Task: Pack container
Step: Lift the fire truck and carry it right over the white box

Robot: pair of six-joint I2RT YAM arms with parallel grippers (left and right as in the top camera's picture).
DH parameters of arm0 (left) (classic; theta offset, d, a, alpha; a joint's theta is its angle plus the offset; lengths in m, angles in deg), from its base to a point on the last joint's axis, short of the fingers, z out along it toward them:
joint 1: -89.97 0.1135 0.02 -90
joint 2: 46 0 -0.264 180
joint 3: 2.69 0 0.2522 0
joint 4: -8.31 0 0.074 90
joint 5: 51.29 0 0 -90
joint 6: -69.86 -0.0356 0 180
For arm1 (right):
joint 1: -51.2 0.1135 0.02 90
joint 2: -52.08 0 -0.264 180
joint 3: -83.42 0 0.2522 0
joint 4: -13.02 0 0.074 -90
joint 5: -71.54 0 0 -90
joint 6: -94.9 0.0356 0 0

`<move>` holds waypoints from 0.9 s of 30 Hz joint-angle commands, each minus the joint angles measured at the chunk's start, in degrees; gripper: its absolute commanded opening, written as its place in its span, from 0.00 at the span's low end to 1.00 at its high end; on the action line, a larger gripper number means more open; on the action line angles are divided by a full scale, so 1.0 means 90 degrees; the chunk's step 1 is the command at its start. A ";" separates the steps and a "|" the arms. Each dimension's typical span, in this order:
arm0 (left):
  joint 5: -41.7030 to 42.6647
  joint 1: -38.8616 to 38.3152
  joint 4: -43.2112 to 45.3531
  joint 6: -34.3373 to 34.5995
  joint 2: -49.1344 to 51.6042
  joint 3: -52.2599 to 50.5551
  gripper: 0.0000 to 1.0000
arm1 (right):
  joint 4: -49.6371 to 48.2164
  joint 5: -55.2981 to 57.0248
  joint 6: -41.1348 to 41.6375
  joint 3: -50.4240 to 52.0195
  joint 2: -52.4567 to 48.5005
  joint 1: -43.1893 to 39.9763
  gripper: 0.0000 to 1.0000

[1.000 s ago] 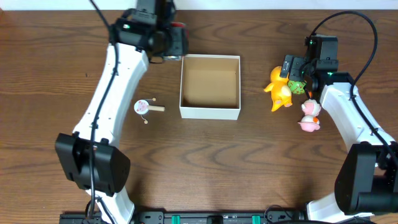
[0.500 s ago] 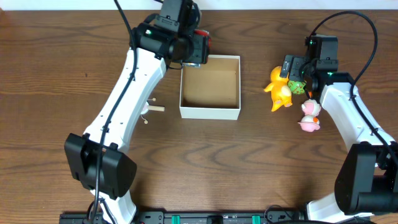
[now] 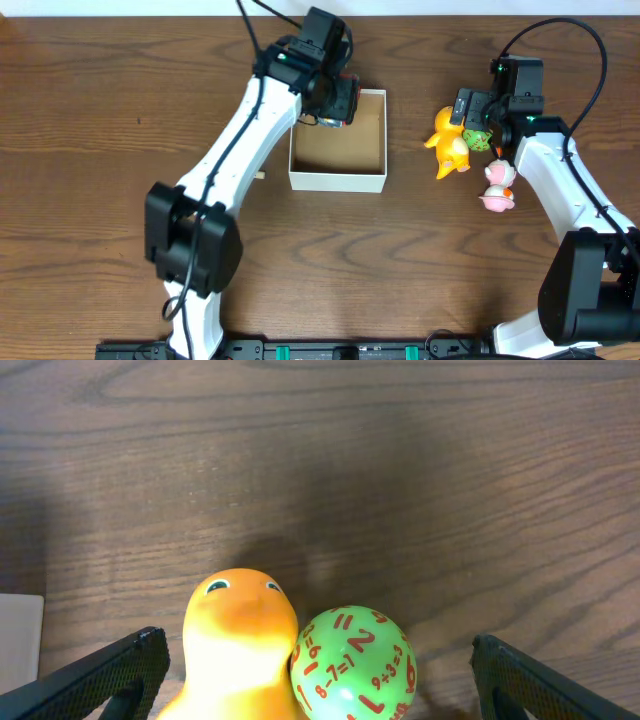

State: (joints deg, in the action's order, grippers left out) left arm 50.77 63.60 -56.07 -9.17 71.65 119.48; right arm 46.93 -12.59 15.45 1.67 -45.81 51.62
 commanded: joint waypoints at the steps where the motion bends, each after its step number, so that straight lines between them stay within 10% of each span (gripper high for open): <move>1: 0.0049 0.0012 0.0066 0.0104 0.0206 -0.0032 0.47 | 0.0005 0.0036 0.0109 -0.0124 -0.0007 -0.0044 0.99; 27: -0.0423 -0.0508 0.0238 0.0347 0.1086 -0.0034 0.44 | 0.0022 0.0041 0.0109 -0.0124 -0.0007 -0.0308 0.99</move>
State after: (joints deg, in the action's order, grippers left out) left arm 48.19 58.73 -54.62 -6.57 81.31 119.30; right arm 47.10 -12.52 15.45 1.67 -45.81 49.55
